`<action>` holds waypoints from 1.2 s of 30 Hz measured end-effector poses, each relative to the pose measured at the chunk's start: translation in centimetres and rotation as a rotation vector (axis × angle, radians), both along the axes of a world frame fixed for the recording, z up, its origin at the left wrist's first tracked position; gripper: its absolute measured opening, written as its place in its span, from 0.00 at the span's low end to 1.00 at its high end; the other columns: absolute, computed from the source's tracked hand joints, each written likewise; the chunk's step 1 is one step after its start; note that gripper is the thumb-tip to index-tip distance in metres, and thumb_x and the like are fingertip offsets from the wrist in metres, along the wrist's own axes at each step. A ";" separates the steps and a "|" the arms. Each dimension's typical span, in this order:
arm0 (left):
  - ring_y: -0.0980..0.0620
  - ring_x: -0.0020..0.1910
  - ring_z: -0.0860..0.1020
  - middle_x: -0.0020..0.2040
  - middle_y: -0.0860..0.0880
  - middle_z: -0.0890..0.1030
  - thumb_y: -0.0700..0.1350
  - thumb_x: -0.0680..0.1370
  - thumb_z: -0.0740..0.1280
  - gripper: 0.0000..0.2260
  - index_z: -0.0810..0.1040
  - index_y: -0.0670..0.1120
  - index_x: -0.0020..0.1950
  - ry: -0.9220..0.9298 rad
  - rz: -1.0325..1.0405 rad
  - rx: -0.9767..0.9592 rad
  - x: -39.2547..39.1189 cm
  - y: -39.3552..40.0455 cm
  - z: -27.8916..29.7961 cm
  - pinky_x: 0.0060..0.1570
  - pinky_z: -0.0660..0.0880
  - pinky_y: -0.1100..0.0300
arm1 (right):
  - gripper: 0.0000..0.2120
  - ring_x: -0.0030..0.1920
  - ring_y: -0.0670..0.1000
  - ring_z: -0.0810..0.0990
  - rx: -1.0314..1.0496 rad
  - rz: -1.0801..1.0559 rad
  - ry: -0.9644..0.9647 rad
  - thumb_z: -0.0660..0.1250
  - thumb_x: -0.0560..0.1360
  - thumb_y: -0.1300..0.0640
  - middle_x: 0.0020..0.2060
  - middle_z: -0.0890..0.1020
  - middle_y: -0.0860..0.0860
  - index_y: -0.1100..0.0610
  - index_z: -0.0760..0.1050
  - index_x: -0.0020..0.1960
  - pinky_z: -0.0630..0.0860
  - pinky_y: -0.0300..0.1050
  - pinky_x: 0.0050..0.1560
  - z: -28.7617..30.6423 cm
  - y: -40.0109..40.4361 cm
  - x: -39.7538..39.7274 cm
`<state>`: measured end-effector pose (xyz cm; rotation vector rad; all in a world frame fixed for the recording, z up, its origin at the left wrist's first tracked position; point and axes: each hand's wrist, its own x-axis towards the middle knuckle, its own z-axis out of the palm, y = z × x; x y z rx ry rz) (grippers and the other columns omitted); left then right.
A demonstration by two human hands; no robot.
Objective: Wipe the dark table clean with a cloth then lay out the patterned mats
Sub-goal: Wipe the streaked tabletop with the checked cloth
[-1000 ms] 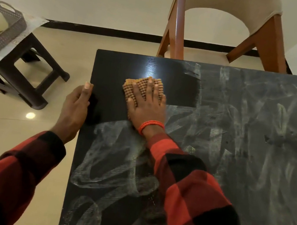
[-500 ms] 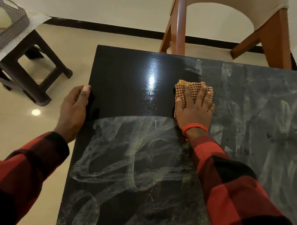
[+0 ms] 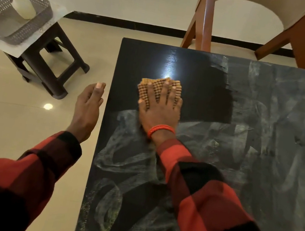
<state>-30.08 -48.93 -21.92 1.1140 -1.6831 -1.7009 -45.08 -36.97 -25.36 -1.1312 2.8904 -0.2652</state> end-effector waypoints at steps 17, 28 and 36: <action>0.62 0.58 0.75 0.58 0.63 0.75 0.68 0.80 0.53 0.28 0.71 0.50 0.70 -0.152 -0.113 -0.029 3.4 3.5 -0.1 0.50 0.68 0.68 | 0.29 0.79 0.59 0.52 0.014 0.018 -0.020 0.53 0.77 0.36 0.81 0.54 0.53 0.37 0.57 0.78 0.51 0.64 0.75 0.2 4.1 3.4; 0.62 0.54 0.78 0.53 0.65 0.81 0.61 0.84 0.54 0.15 0.77 0.57 0.56 -0.085 -0.005 0.181 3.6 4.4 0.0 0.52 0.71 0.66 | 0.30 0.80 0.60 0.48 0.085 -0.385 -0.022 0.48 0.79 0.36 0.81 0.49 0.53 0.39 0.51 0.80 0.50 0.66 0.76 0.3 17.0 -5.3; 0.71 0.41 0.78 0.37 0.73 0.79 0.62 0.84 0.53 0.16 0.76 0.59 0.47 -0.016 -0.030 0.238 3.9 4.1 -0.4 0.43 0.70 0.71 | 0.29 0.79 0.62 0.50 0.106 -0.346 0.000 0.47 0.79 0.37 0.81 0.50 0.54 0.39 0.50 0.80 0.51 0.68 0.75 0.2 13.1 -2.2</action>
